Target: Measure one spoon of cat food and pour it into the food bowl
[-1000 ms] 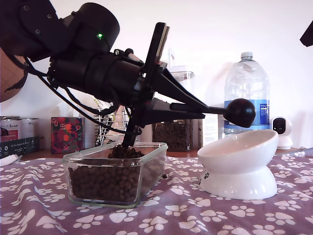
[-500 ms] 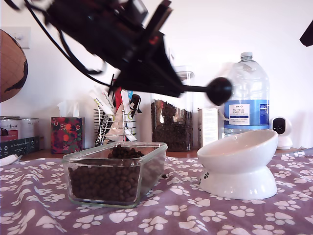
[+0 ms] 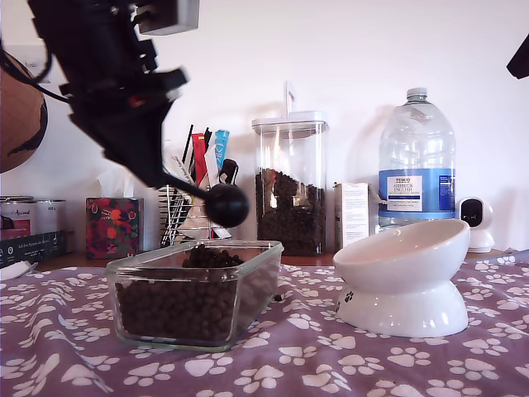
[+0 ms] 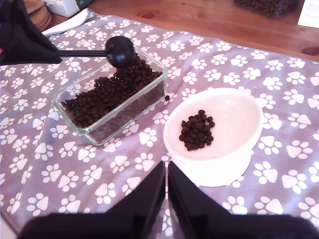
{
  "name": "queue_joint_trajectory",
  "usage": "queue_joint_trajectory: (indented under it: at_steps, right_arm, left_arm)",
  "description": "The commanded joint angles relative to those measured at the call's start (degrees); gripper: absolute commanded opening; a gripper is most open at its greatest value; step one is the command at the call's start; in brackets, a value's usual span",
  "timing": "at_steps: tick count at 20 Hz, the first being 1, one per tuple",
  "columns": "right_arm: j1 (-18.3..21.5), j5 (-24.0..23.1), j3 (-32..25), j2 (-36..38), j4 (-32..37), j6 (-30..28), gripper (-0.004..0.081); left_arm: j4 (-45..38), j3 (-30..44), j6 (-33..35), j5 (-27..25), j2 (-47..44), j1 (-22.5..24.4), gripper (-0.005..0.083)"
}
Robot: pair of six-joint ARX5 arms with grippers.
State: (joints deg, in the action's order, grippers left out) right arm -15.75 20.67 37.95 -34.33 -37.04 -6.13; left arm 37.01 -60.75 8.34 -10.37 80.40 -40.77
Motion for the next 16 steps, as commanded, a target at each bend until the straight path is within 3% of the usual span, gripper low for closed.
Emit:
queue_joint_trajectory:
  at_steps: [1, 10, 13, 16]
  right_arm:
    - [0.0, 0.31, 0.79, -0.02, 0.66, -0.35, -0.0013]
    - [0.0, 0.35, 0.79, -1.53, 0.72, -0.33, -0.0013]
    - [0.0, 0.35, 0.79, -1.53, 0.74, -0.33, -0.0013]
    - [0.0, 0.24, 0.79, -1.53, 0.79, -0.33, -0.0013]
  left_arm:
    - [0.2, 0.13, 0.74, -1.64, 0.98, -0.96, -0.0021]
    - [0.07, 2.08, 2.6, -3.96, 7.39, -1.03, -0.0021]
    - [1.09, 2.08, 2.6, -3.1, 9.27, -1.01, -0.0021]
    - [0.24, 2.03, 2.62, 1.42, 9.35, -1.33, -0.0008]
